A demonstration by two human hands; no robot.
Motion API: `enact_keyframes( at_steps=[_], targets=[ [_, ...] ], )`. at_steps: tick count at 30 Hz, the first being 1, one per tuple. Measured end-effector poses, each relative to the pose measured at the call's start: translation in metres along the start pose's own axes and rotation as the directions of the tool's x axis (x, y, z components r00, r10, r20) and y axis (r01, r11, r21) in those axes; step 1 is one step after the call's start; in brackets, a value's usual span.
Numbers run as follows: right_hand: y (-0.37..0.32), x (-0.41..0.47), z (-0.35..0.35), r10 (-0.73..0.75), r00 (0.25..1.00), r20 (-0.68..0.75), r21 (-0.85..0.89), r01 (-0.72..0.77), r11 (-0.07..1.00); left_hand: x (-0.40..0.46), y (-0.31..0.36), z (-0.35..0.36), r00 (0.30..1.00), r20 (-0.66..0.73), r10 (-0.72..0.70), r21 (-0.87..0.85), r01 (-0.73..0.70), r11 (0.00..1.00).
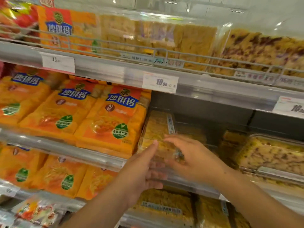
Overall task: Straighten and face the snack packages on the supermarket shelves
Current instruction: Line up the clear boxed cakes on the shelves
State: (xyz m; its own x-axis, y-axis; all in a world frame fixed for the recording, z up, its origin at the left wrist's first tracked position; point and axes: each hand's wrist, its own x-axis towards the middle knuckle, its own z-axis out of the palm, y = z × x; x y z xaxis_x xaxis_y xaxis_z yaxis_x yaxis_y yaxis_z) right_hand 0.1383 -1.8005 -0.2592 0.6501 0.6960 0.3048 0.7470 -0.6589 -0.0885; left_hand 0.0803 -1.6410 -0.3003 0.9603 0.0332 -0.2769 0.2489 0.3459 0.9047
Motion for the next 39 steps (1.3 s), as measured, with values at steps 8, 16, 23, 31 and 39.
enact_keyframes(
  at_steps=[8, 16, 23, 31, 39],
  targets=[
    [-0.034, -0.028, 0.007, -0.026, 1.000, -0.005, -0.054, 0.026, 0.998, 0.007, 0.013, 0.002, 0.956, -0.117, 0.268, 0.157, -0.249, 0.956],
    [0.035, -0.012, -0.058, 0.117, 0.976, -0.181, -0.021, -0.123, 0.992, 0.029, 0.057, -0.020, 0.889, 0.034, 0.456, 0.400, -0.430, 0.809],
    [0.093, 0.016, -0.087, 0.350, 0.933, 0.083, -0.204, -0.328, 0.923, 0.075, 0.045, -0.037, 0.849, 0.036, 0.528, 0.341, -0.506, 0.792],
    [0.087, 0.010, -0.080, 0.277, 0.958, 0.074, -0.246, -0.252, 0.936, 0.087, 0.037, -0.055, 0.739, 0.092, 0.668, 0.355, -0.651, 0.671],
    [0.071, -0.001, -0.090, 0.240, 0.965, 0.110, -0.356, -0.187, 0.916, 0.091, 0.032, -0.063, 0.703, 0.160, 0.693, 0.331, -0.700, 0.633]
  ],
)
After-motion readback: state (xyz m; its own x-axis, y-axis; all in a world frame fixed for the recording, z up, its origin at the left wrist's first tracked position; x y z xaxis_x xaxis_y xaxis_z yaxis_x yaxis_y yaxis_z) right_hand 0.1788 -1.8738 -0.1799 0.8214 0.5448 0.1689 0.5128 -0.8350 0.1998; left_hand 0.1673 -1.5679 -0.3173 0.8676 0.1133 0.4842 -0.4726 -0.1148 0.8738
